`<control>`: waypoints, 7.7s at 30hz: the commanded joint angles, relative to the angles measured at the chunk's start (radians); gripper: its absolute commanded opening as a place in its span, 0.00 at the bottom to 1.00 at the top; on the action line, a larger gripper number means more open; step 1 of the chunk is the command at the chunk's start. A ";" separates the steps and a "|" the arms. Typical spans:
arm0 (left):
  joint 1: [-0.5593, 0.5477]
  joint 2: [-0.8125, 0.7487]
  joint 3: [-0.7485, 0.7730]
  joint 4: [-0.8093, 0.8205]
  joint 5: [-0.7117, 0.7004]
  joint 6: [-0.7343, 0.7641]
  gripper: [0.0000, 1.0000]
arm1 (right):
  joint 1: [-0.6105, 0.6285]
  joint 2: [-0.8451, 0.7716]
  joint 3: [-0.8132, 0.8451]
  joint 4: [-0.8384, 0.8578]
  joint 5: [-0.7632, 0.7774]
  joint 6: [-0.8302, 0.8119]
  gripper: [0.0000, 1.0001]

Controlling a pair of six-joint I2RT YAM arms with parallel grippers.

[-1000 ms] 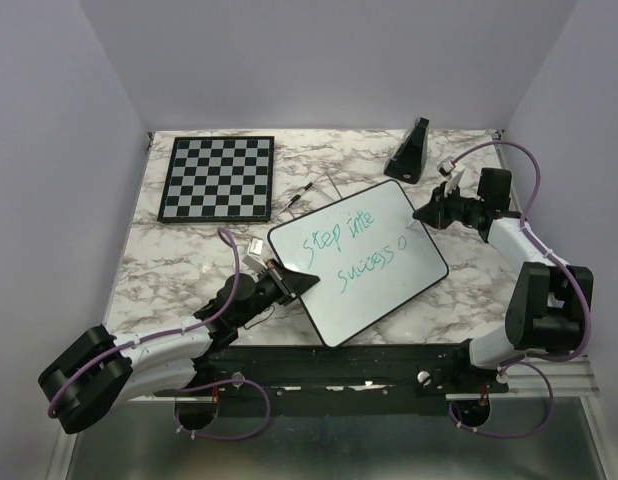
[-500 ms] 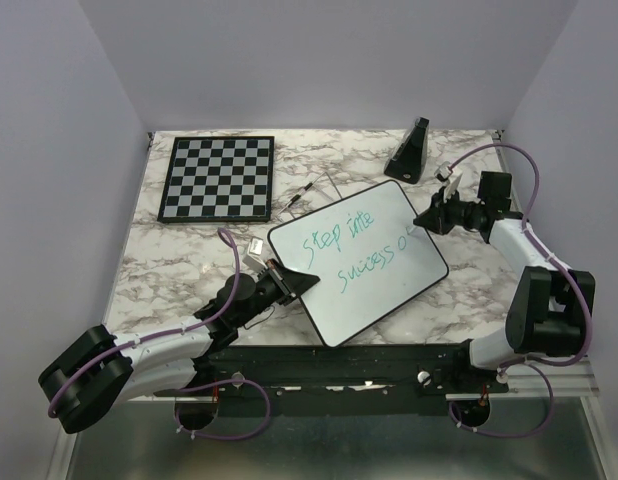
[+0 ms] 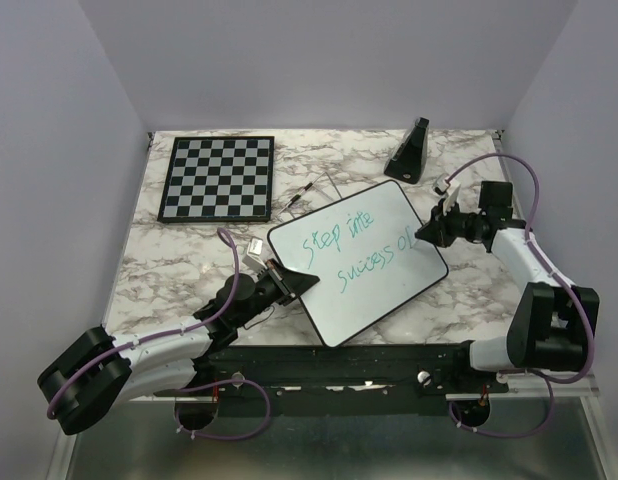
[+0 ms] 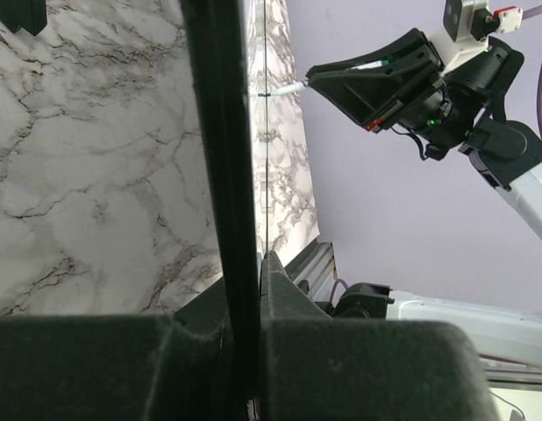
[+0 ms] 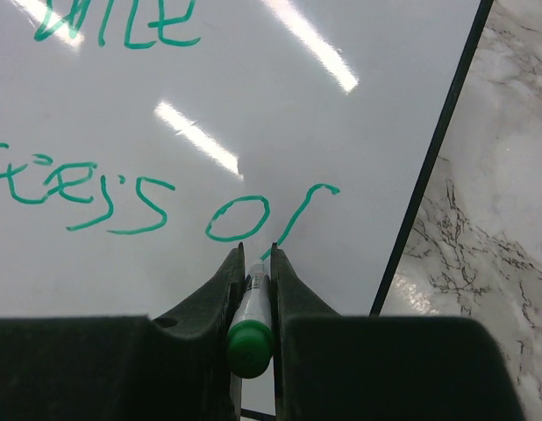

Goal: Write a sentence on the whiteboard
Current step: Write a sentence on the whiteboard, then put down the whiteboard on the whiteboard stand.

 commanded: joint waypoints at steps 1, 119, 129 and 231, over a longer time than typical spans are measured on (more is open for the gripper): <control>0.001 -0.023 0.002 0.069 0.007 0.059 0.00 | -0.005 -0.028 -0.029 -0.102 -0.035 -0.055 0.01; 0.001 -0.029 -0.003 0.071 0.007 0.064 0.00 | -0.018 0.090 0.048 0.073 0.091 0.098 0.01; 0.001 -0.039 -0.006 0.066 0.004 0.064 0.00 | -0.020 0.036 -0.001 -0.030 0.080 0.057 0.01; 0.429 -0.011 0.576 -0.149 0.489 0.584 0.00 | -0.192 -0.573 0.031 0.016 -0.469 0.490 0.01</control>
